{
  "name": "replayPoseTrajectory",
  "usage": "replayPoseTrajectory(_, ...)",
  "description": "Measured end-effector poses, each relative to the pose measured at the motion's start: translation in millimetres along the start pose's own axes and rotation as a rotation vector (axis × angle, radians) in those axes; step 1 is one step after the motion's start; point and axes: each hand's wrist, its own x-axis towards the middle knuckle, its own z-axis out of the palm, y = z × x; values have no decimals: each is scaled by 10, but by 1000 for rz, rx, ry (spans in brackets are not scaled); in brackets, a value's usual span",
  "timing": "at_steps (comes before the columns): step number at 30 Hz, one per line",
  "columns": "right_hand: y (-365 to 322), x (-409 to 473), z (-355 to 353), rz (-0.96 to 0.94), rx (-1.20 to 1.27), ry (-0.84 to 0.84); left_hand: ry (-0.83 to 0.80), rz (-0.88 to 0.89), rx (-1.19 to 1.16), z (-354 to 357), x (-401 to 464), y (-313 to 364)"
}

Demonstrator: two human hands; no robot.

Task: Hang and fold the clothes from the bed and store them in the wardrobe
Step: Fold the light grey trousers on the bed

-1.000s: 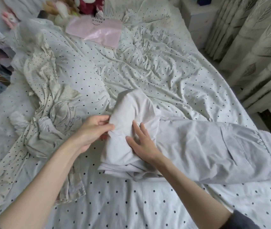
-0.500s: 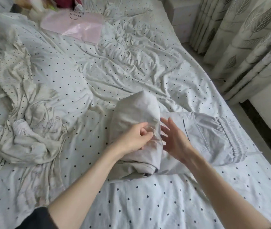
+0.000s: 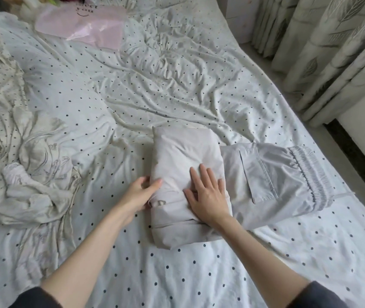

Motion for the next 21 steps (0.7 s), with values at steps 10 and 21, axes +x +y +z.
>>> replayPoseTrajectory(10, -307, -54, -361, 40, 712, -214, 122, 353, 188, -137, -475, 553)
replayPoseTrajectory(21, 565, -283, -829, 464, 1572, -300, -244, 472, 591, 909, -737, 766)
